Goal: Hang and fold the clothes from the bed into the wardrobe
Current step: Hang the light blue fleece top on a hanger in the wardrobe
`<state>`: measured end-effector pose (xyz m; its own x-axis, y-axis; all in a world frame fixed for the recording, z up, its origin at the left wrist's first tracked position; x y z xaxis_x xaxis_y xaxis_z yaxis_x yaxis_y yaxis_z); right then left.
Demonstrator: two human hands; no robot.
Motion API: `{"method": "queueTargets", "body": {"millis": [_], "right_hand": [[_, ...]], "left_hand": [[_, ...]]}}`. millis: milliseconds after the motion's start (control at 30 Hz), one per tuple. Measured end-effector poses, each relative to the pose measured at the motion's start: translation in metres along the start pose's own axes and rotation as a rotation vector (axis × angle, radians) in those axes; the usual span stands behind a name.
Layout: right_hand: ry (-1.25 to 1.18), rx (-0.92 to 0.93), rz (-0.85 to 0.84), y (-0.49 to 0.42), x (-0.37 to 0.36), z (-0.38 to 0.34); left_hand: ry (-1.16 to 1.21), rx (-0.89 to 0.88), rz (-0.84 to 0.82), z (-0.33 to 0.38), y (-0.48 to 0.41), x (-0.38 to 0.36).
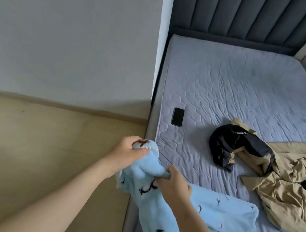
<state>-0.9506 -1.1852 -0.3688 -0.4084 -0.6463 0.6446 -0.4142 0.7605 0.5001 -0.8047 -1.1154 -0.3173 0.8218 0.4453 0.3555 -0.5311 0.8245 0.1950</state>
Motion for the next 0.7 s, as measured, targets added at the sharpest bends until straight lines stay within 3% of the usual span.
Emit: {"method": "queueTargets", "body": {"millis": [200, 267, 333, 400, 500, 700], "right_hand": [[-0.316, 0.131, 0.087, 0.022, 0.003, -0.106], [-0.386, 0.164, 0.117, 0.029, 0.011, -0.133], [-0.49, 0.185, 0.132, 0.038, 0.022, -0.153], [-0.579, 0.209, 0.142, 0.045, 0.035, -0.171], [-0.691, 0.283, 0.16, 0.059, 0.063, -0.201], [-0.841, 0.583, 0.167, 0.108, 0.13, -0.272]], "left_hand": [[0.009, -0.089, 0.246, 0.021, 0.029, 0.118], [-0.129, -0.124, 0.409, 0.034, 0.039, 0.151], [-0.395, -0.118, 0.679, 0.053, 0.059, 0.185], [-0.461, -0.148, 0.802, 0.074, 0.076, 0.198], [-0.291, -0.18, 0.678, 0.089, 0.075, 0.187], [0.643, -0.006, 0.296, 0.124, 0.068, 0.156]]}}
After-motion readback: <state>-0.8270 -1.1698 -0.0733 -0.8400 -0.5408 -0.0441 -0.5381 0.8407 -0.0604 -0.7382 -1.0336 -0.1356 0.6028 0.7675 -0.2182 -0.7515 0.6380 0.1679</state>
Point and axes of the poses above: each hand's wrist, its own y-axis away from the middle knuckle, its own x-axis out of the back of the hand, z = x × y, the point moved 9 cm from there along -y, towards the middle knuckle, and after that the axes turned 8 degrees about -x, right-handed, at the moved point
